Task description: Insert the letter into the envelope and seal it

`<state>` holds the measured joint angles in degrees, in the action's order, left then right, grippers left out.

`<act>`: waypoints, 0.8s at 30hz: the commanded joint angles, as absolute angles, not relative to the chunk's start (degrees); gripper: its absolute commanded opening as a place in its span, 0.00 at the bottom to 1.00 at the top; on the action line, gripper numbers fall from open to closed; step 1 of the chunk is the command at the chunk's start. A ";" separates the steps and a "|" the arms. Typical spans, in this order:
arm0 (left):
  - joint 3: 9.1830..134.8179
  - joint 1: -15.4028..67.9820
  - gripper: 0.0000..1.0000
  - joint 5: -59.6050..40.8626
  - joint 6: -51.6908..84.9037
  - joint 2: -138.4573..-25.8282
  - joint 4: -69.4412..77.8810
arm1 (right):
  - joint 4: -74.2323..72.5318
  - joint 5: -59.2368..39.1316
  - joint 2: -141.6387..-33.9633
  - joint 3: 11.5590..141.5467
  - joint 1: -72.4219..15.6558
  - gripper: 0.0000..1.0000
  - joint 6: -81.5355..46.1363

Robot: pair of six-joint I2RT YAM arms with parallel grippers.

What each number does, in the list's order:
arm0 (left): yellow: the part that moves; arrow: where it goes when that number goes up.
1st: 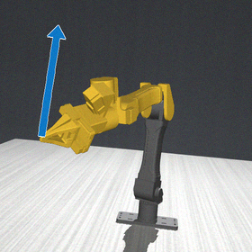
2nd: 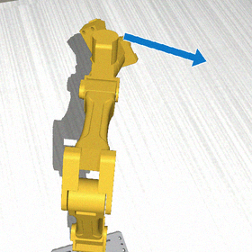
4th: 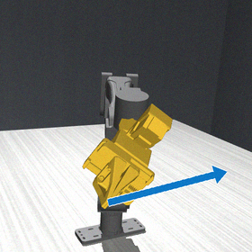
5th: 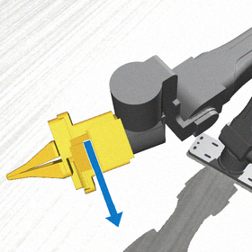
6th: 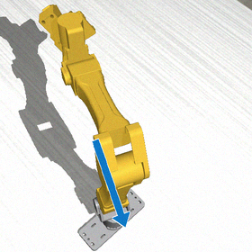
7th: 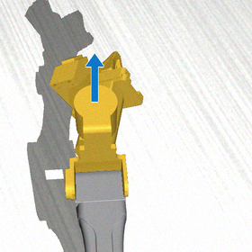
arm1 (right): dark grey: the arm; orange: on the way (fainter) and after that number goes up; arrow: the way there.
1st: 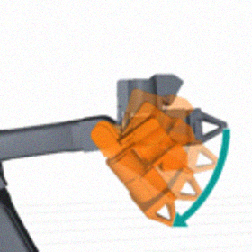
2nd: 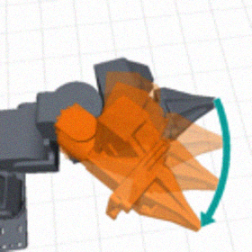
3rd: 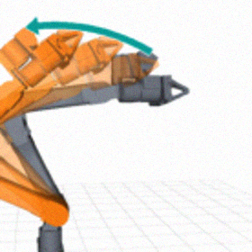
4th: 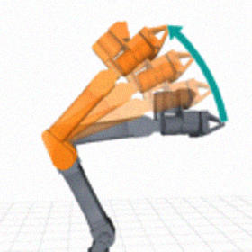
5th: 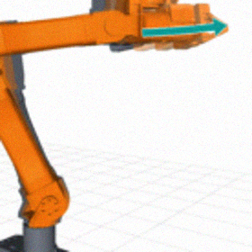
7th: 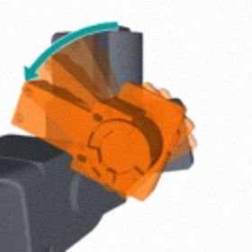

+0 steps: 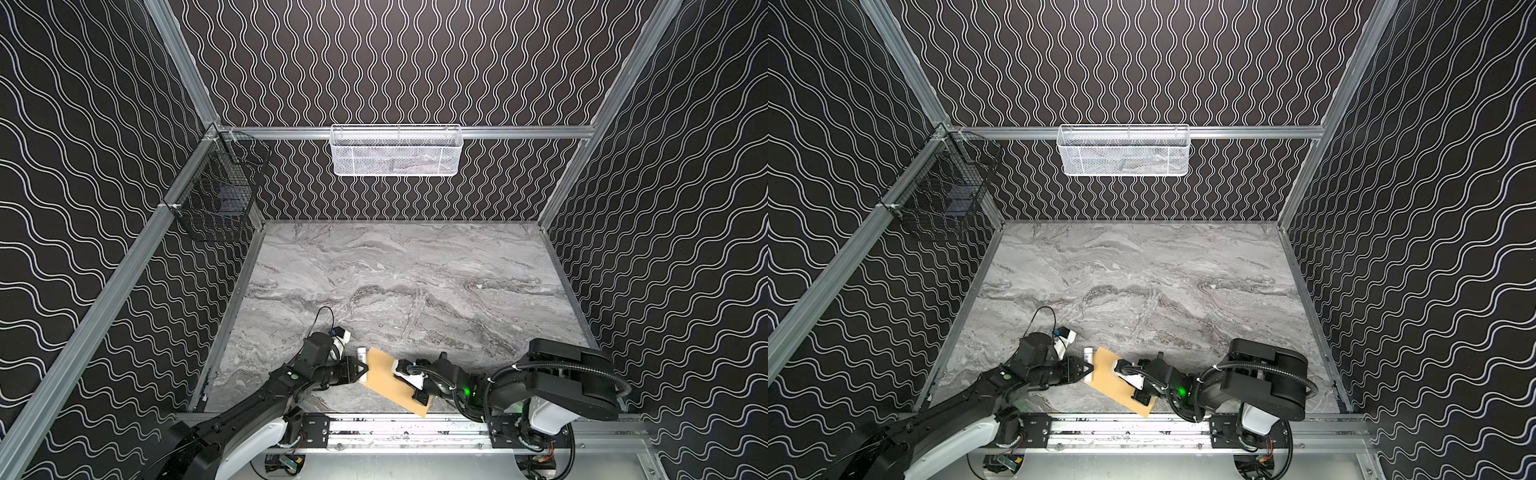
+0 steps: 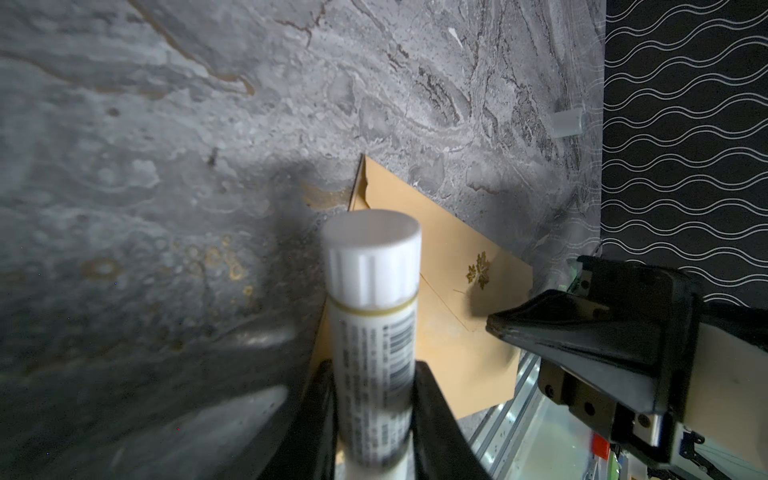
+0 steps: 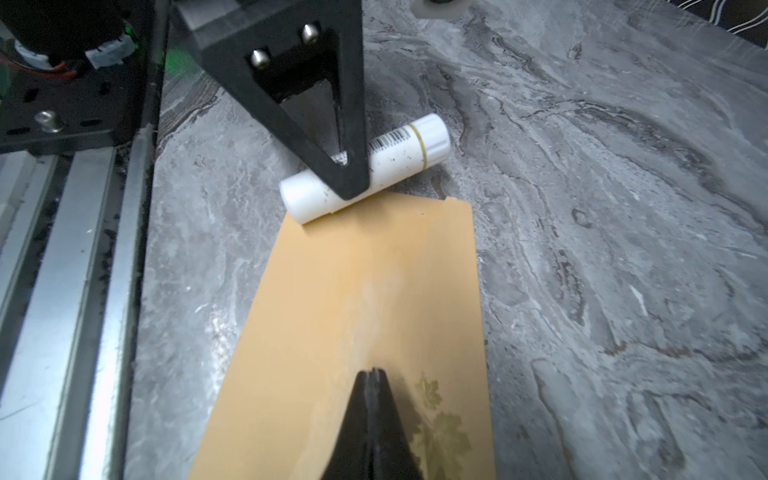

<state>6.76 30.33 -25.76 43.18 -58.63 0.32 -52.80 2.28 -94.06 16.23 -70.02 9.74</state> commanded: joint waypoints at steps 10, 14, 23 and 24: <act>6.68 30.28 0.00 -24.35 42.64 -58.67 -2.30 | -54.65 5.17 -100.42 13.80 -68.76 0.00 2.26; 6.64 30.23 0.00 -24.43 42.68 -58.73 -1.87 | -53.70 4.25 -97.76 13.26 -66.39 0.00 3.70; 6.27 30.49 0.00 -25.81 43.02 -55.35 -2.45 | -44.68 -1.14 -94.68 18.23 -63.02 0.00 9.36; 6.75 30.59 0.00 -25.92 42.72 -54.92 -2.95 | -43.50 -1.07 -93.14 18.28 -63.02 0.00 9.40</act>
